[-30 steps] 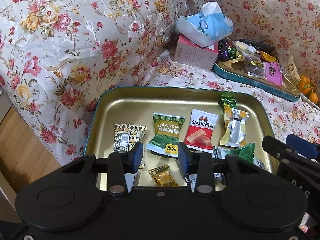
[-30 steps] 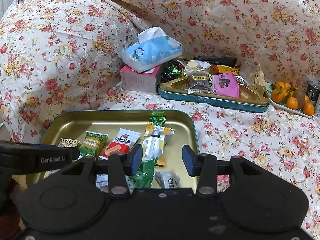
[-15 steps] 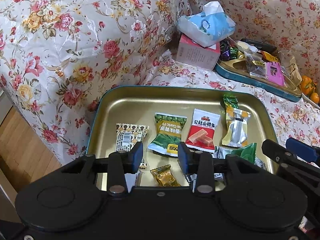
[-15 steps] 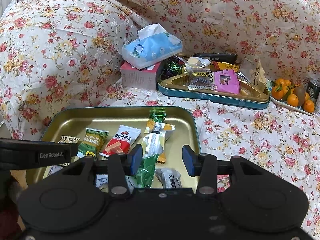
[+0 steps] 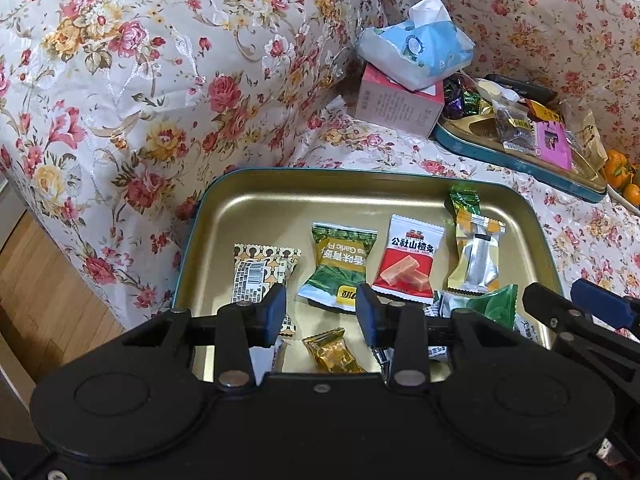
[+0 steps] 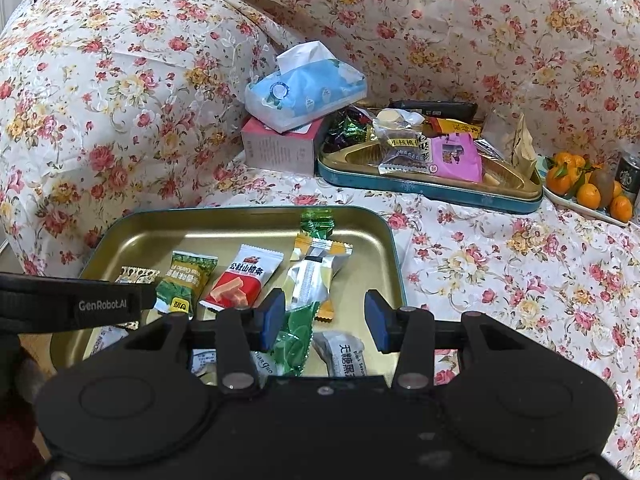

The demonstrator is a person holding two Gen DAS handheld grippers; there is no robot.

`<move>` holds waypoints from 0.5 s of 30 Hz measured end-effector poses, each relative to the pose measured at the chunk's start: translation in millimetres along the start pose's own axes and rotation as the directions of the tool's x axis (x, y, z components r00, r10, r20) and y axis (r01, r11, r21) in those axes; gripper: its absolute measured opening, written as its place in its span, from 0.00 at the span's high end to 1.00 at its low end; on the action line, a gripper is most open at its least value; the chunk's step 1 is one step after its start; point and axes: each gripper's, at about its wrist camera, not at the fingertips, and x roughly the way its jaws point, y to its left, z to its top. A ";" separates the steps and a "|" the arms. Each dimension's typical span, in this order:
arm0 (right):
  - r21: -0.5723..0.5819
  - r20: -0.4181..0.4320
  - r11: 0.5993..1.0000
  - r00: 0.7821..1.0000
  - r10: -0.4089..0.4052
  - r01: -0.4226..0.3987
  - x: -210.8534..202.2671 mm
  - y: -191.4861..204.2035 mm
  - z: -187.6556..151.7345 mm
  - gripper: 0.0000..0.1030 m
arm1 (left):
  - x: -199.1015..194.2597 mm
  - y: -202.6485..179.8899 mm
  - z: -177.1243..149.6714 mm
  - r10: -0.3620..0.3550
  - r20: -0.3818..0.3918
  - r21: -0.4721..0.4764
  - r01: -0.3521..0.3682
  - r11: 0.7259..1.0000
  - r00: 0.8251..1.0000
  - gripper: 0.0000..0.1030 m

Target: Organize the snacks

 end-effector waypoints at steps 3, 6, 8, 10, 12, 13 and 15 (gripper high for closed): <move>-0.004 -0.002 1.000 1.000 0.003 -0.003 0.1 0.2 -0.3 0.56 | 0.2 -0.1 0.0 0.001 -0.001 0.000 -0.001 1.000 1.000 0.55; -0.004 -0.001 1.000 1.000 0.005 -0.005 -0.3 0.3 0.1 0.56 | 0.0 -0.3 0.1 0.001 0.000 0.000 -0.001 1.000 1.000 0.55; -0.004 0.000 1.000 1.000 0.006 -0.006 -0.9 0.4 0.3 0.56 | 0.3 -0.2 0.3 0.001 -0.001 0.000 -0.001 1.000 1.000 0.55; -0.003 -0.001 1.000 1.000 0.006 -0.006 -0.8 0.1 0.1 0.56 | 0.6 -0.1 0.3 0.000 -0.002 -0.001 0.000 1.000 1.000 0.55; -0.003 -0.002 1.000 1.000 0.007 -0.007 -0.7 0.3 -0.4 0.56 | 0.5 0.0 0.4 0.000 -0.003 -0.002 0.000 1.000 1.000 0.55; -0.003 -0.002 1.000 1.000 0.007 -0.007 -0.8 0.2 -0.6 0.56 | 0.5 0.1 0.4 0.001 -0.003 -0.002 -0.001 1.000 1.000 0.55; -0.003 -0.002 1.000 1.000 0.008 -0.008 -0.8 0.4 -0.8 0.56 | 0.3 0.1 0.3 0.000 -0.004 0.000 0.000 1.000 1.000 0.55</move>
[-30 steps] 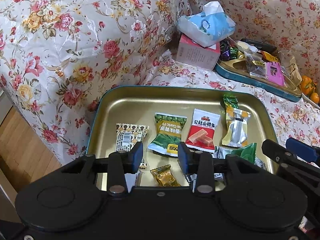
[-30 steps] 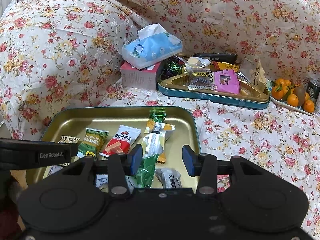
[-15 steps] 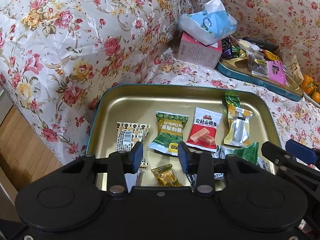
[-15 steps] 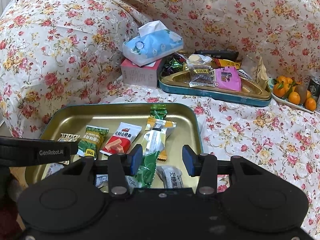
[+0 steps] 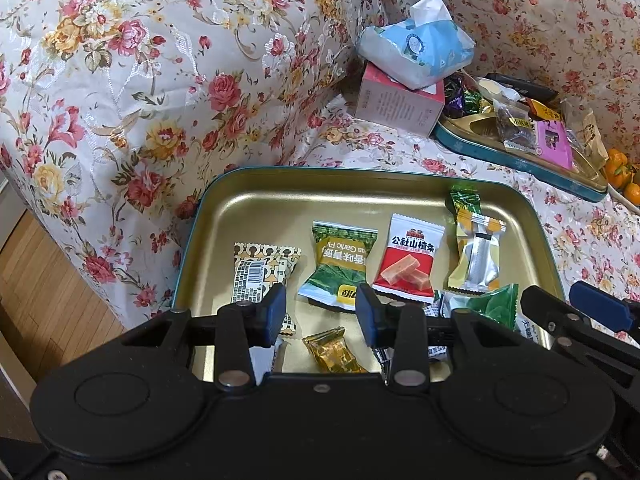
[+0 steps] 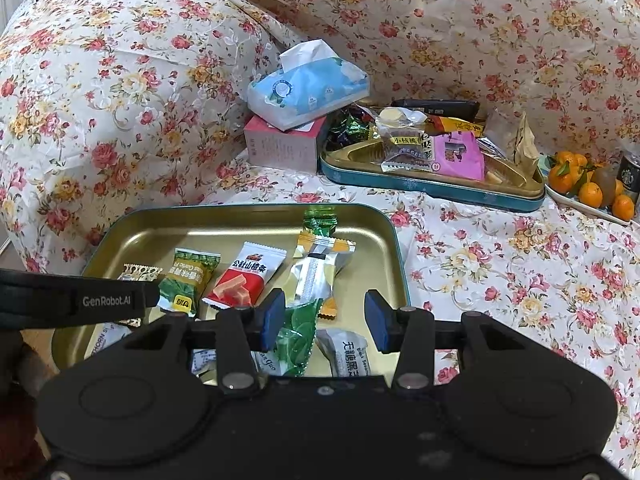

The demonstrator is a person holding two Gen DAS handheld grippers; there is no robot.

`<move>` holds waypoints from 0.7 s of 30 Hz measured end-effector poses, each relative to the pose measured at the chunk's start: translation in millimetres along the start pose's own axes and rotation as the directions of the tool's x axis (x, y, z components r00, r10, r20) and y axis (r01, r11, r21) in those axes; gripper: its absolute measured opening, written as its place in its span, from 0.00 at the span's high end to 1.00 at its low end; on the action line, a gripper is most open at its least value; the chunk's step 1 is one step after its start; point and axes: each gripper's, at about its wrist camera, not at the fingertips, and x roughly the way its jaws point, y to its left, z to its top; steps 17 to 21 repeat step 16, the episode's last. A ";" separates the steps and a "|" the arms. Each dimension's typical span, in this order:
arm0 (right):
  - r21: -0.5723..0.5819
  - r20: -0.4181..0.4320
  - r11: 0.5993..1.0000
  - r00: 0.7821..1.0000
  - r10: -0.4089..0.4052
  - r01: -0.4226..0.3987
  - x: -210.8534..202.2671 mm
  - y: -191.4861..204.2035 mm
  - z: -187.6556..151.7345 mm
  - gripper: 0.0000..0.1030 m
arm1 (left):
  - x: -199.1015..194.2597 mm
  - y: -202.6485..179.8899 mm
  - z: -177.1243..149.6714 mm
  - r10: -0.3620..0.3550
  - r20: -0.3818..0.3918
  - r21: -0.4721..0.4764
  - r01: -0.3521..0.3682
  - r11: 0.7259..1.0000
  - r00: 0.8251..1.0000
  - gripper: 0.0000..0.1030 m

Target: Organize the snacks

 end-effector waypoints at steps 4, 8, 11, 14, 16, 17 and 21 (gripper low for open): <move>-0.001 0.000 1.000 1.000 0.001 -0.001 0.2 0.3 -0.1 0.56 | 0.4 0.1 0.0 -0.005 -0.005 -0.001 0.005 1.000 1.000 0.55; -0.001 -0.001 1.000 1.000 0.001 -0.001 0.1 0.5 0.0 0.56 | 0.5 0.2 0.2 -0.005 -0.007 -0.002 0.005 1.000 1.000 0.55; -0.001 0.000 1.000 1.000 0.001 -0.001 0.0 0.4 0.0 0.56 | 0.2 0.2 -0.1 -0.002 -0.002 -0.005 0.002 1.000 1.000 0.55; -0.001 0.000 1.000 1.000 0.001 -0.001 0.0 0.5 0.0 0.56 | -1.2 -0.3 -1.0 0.009 0.011 -0.004 -0.009 1.000 1.000 0.55; -0.001 0.000 1.000 1.000 0.001 -0.001 0.1 0.5 0.0 0.56 | -1.8 -0.2 -1.0 0.012 0.015 -0.007 -0.012 1.000 1.000 0.55; -0.001 0.000 1.000 1.000 0.001 -0.001 0.1 0.5 0.0 0.56 | -1.8 -0.2 -1.0 0.012 0.015 -0.007 -0.012 1.000 1.000 0.55; -0.001 0.000 1.000 1.000 0.001 -0.001 0.1 0.5 0.0 0.56 | -1.8 -0.2 -1.0 0.012 0.015 -0.007 -0.012 1.000 1.000 0.55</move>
